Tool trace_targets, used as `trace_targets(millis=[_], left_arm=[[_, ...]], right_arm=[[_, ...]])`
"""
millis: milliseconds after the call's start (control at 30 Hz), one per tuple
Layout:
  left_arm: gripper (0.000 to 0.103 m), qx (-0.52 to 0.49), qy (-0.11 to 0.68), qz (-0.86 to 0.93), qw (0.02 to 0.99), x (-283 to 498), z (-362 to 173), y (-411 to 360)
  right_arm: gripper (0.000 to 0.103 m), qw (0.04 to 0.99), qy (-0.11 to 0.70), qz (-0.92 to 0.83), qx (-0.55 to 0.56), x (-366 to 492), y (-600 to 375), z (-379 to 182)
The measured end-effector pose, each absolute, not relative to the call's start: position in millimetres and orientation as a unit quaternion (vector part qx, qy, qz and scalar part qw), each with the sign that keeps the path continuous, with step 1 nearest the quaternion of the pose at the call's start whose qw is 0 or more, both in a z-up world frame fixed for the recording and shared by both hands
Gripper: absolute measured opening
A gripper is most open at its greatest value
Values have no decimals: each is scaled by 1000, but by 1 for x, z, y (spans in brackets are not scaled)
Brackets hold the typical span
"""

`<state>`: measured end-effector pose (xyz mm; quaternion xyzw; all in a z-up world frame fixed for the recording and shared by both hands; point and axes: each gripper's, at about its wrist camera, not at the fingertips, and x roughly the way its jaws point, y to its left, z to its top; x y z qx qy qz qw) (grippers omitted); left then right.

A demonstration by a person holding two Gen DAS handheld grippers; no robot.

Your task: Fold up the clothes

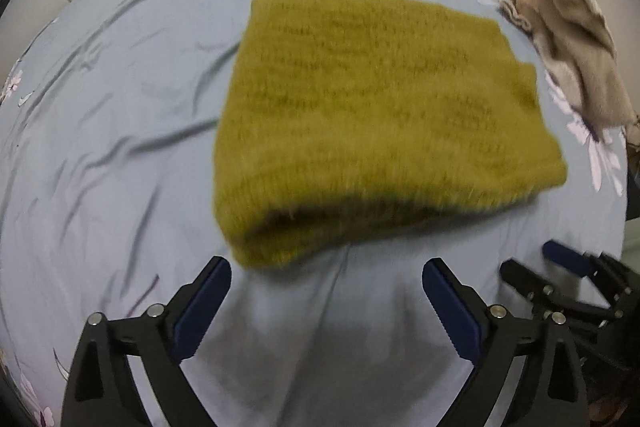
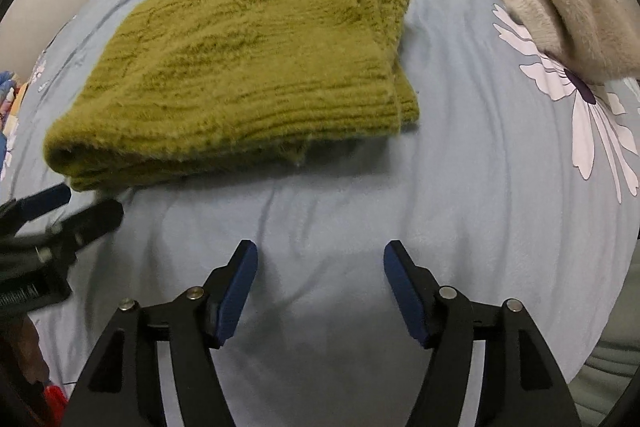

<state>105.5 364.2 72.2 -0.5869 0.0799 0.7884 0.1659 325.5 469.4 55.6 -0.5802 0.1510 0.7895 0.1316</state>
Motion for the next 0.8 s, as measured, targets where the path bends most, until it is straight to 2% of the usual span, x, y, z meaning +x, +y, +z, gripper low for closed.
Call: trace_targets(millis=[100, 300, 533, 800], left_arm=[[103, -583, 87, 791, 163, 114, 58, 364], [103, -556, 93, 810, 161, 119, 38, 362], [103, -516, 92, 832, 185, 126, 36, 356], [103, -483, 89, 850, 189, 135, 37, 349]], right_arm=[[82, 140, 141, 796, -571, 327, 466, 50], [91, 162, 114, 815, -545, 325, 461, 44], [98, 207, 102, 828, -511, 332, 457, 41], [99, 229, 97, 842, -478, 370, 446, 27]])
